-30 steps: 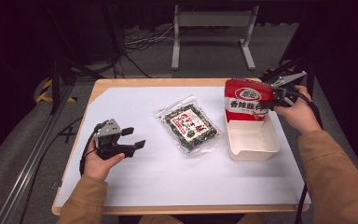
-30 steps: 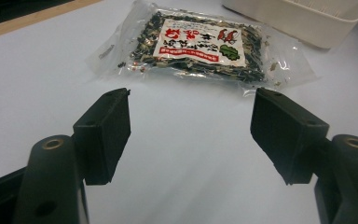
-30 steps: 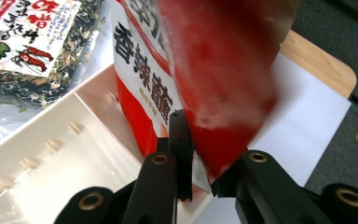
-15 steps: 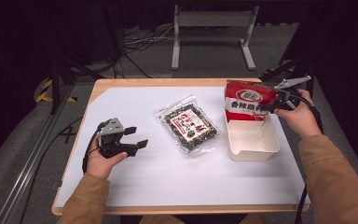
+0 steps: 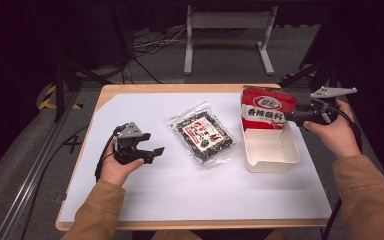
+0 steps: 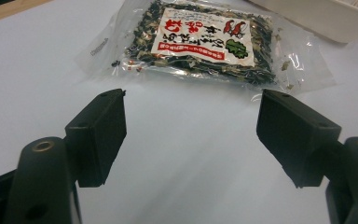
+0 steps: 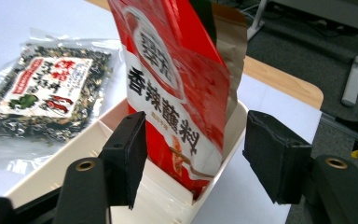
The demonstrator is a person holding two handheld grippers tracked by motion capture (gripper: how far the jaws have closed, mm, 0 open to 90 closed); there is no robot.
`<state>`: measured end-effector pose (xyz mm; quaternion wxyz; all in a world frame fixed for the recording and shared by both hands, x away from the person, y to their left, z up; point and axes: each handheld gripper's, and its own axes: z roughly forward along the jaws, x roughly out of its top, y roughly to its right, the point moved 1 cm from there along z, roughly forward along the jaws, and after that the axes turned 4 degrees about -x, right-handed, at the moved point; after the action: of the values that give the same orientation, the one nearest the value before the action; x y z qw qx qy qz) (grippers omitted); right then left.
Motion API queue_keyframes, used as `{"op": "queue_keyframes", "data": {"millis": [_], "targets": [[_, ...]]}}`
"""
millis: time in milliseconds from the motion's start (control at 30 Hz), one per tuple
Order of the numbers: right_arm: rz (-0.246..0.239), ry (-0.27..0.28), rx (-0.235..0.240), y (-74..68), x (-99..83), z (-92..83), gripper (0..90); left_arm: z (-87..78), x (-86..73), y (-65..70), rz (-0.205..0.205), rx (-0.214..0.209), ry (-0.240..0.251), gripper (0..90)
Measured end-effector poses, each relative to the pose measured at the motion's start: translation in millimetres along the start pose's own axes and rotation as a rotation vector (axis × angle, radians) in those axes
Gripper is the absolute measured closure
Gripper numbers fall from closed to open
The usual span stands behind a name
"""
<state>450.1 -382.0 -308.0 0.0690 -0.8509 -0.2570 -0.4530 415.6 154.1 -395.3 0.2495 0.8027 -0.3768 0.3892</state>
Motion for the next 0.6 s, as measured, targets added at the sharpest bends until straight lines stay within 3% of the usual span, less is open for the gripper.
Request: {"op": "queue_keyframes", "data": {"millis": [267, 600], "targets": [[-0.014, 0.042, 0.003, -16.3, -2.9, -22.2, 37.1, 2.8, 3.2, 3.3, 0.011, 0.002, -0.027, 24.9], [-0.040, 0.149, 0.095, -48.4, -14.8, -42.7, 33.9, 0.0, 4.0, 2.2, -0.017, -0.015, -0.020, 24.2]]}}
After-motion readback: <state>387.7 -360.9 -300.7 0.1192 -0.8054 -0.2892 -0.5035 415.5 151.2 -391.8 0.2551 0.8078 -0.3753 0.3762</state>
